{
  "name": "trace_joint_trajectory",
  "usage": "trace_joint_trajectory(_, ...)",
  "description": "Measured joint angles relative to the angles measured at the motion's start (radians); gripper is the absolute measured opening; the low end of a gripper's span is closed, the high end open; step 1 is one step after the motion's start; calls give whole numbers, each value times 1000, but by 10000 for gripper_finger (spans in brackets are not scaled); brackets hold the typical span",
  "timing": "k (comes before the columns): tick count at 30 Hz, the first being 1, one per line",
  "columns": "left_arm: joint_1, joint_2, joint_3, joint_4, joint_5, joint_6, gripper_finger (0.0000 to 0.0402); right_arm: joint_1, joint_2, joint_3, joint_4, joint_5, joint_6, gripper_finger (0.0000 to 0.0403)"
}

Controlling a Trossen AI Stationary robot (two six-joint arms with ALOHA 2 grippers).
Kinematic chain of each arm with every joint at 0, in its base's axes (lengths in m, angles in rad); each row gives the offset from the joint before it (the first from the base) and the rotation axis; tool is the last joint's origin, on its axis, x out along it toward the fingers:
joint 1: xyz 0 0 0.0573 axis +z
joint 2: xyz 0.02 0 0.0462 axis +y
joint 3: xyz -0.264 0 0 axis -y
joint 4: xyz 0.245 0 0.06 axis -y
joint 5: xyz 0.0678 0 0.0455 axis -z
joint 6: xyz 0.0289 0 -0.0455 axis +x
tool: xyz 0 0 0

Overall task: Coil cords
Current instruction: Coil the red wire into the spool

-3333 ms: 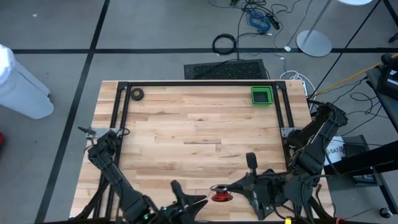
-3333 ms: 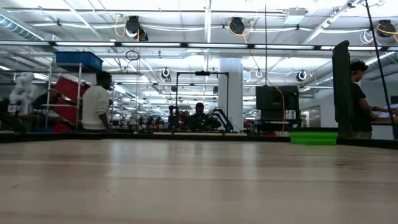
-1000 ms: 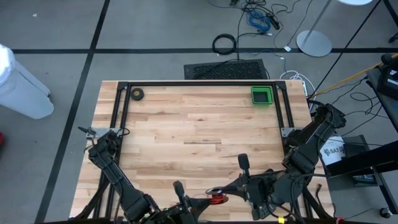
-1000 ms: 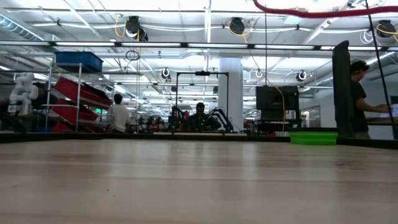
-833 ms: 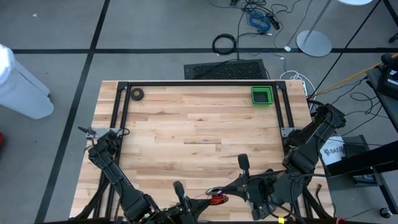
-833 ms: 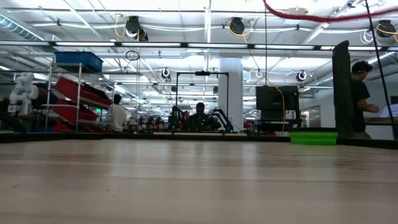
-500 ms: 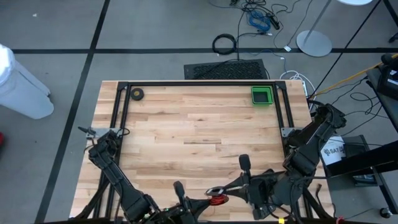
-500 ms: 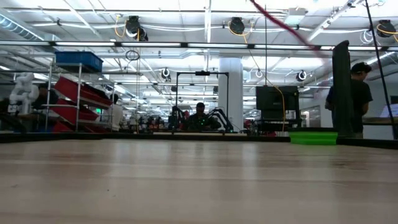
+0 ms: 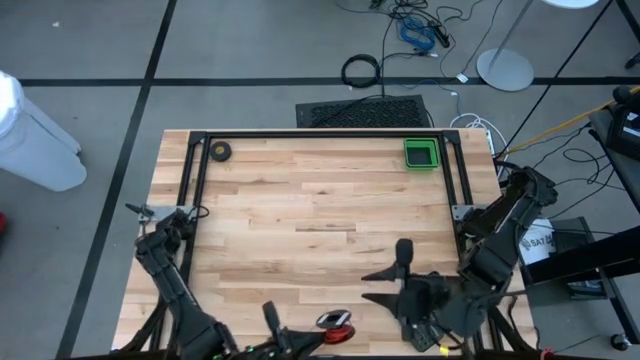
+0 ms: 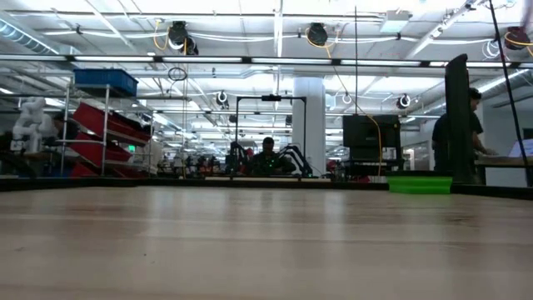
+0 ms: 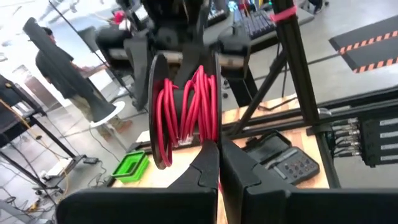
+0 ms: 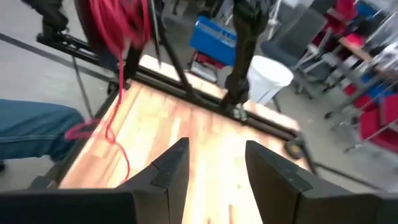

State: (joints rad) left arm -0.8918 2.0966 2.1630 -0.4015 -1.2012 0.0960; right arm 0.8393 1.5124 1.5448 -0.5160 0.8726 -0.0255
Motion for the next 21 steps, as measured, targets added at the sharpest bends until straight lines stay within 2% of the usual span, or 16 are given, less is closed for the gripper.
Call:
trace_joint_trajectory(5, -54, -1, 22, 0, -92, 51, 2, -65, 9, -14, 2, -139, 44, 142)
trace_joint_trajectory(8, -82, -1, 30, 0, -121, 69, 2, -111, 13, -76, 81, -229, 21, 140)
trace_joint_trajectory(15, -126, -2, 38, 0, -168, 71, 2, -210, 14, -252, 459, -505, -151, 140)
trace_joint_trajectory(19, -143, -2, 38, 1, -208, 79, 2, -258, 18, -341, 705, -719, -169, 140)
trace_joint_trajectory(21, -147, -2, 38, 0, -217, 79, 2, -278, 22, -385, 786, -785, -170, 140)
